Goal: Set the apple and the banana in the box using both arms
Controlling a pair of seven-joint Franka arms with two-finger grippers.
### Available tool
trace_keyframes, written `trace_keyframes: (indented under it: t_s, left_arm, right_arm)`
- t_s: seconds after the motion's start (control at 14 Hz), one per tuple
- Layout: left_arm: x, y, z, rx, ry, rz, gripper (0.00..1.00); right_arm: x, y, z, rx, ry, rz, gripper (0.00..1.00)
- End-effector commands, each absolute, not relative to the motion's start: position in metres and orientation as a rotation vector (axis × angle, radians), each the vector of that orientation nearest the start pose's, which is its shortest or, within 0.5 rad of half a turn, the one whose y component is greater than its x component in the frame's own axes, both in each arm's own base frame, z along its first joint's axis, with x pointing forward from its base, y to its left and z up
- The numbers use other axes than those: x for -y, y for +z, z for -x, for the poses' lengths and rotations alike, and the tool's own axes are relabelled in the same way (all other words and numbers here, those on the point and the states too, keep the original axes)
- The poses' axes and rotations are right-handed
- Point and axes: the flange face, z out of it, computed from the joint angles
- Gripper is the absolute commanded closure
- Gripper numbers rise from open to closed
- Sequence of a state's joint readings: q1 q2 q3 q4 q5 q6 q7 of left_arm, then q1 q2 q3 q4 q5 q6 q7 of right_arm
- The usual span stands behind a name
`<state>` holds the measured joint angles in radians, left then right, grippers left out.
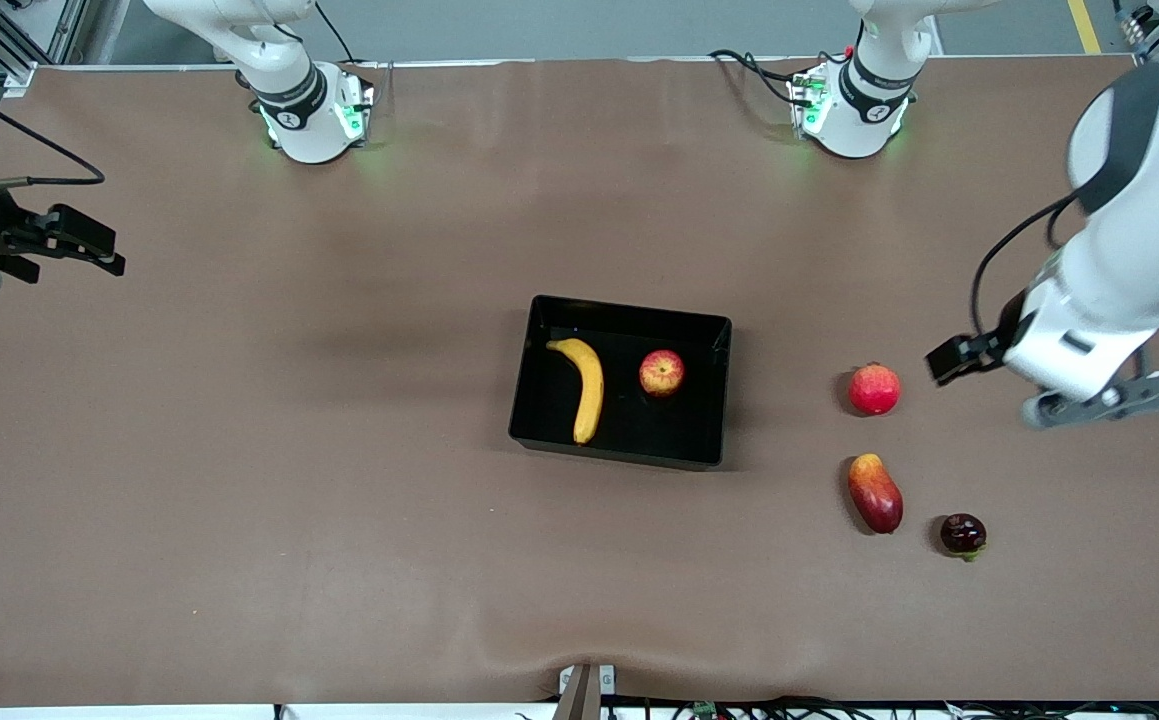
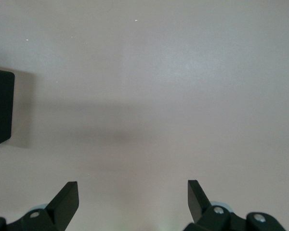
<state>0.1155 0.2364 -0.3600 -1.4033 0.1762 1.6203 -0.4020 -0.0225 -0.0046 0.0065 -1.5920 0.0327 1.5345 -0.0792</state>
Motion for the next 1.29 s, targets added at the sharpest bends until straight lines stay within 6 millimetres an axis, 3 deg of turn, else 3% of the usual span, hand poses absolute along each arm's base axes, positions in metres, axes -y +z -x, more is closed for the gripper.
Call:
trace_keyframes:
  t_s: [0.0, 0.43, 0.71, 0.93, 1.21]
  left_arm:
    - [0.097, 0.613, -0.586, 0.235, -0.052, 3.015, 0.00]
    - [0.069, 0.650, -0.559, 0.098, -0.047, 3.032, 0.00]
    - [0.070, 0.650, -0.537, 0.095, -0.020, 3.021, 0.00]
    - [0.052, 0.653, -0.520, 0.055, -0.006, 3.058, 0.00]
    - [0.045, 0.658, -0.503, 0.047, -0.019, 3.074, 0.00]
  right_arm:
    - [0.006, 0.616, -0.548, 0.115, 0.077, 3.111, 0.00]
    - [0.006, 0.616, -0.549, 0.115, 0.074, 3.112, 0.00]
    - [0.004, 0.616, -0.548, 0.122, 0.082, 3.111, 0.00]
    - [0.005, 0.616, -0.548, 0.122, 0.081, 3.111, 0.00]
    - [0.004, 0.616, -0.548, 0.125, 0.079, 3.111, 0.00]
